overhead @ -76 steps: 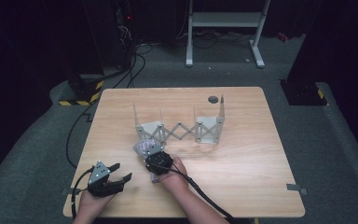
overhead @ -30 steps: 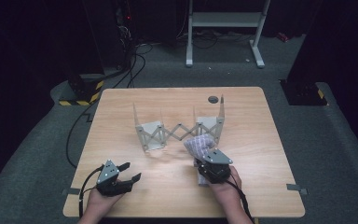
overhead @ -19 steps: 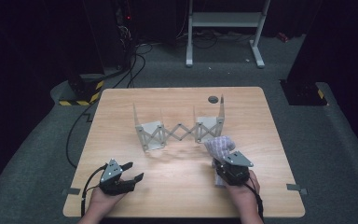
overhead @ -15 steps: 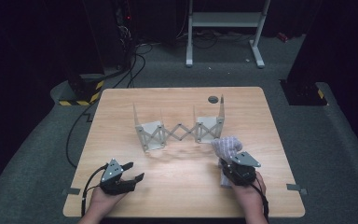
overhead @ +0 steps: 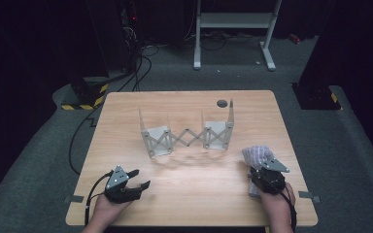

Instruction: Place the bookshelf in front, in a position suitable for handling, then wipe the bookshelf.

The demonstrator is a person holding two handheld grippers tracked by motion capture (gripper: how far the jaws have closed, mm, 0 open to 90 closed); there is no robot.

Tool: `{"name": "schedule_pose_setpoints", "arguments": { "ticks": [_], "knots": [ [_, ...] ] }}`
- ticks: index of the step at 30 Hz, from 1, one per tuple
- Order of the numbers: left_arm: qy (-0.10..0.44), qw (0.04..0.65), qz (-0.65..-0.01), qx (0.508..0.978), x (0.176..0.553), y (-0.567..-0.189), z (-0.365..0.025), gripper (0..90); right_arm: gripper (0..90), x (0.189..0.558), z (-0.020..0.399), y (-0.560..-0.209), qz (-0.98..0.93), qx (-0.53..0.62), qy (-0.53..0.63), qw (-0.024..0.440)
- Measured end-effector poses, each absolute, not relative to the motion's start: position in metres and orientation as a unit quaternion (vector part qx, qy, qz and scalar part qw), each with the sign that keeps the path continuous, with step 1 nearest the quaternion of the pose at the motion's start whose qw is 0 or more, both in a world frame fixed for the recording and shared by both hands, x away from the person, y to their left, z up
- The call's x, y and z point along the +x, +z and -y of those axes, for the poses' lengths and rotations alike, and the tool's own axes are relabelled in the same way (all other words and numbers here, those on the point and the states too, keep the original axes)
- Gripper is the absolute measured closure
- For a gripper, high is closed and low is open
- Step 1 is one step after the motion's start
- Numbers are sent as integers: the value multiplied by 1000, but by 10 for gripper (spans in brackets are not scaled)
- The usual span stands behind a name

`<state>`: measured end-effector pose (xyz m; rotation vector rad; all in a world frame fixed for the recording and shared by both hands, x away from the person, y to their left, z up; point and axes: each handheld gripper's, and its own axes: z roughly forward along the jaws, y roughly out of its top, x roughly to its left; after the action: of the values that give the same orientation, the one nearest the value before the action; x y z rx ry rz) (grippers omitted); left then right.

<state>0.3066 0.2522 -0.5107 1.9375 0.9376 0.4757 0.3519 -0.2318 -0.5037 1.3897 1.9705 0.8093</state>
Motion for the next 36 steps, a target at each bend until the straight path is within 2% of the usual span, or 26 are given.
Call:
{"name": "schedule_pose_setpoints", "arguments": {
  "ticks": [6, 16, 27, 30, 36],
  "knots": [
    [189, 450, -380, 786, 307, -512, -252, 346, 509, 356, 231, -513, -751, 521, 287, 287],
    [183, 452, -377, 787, 311, -514, -254, 351, 365, 356, 230, -496, -736, 528, 308, 290],
    [183, 461, -389, 777, 311, -511, -256, 361, 361, 348, 218, -480, -737, 501, 321, 320],
    [180, 459, -389, 778, 312, -512, -256, 361, 350, 350, 224, -482, -735, 512, 314, 314],
    [181, 461, -387, 778, 312, -512, -256, 361, 250, 357, 236, -495, -730, 547, 295, 285]
  ]
}}
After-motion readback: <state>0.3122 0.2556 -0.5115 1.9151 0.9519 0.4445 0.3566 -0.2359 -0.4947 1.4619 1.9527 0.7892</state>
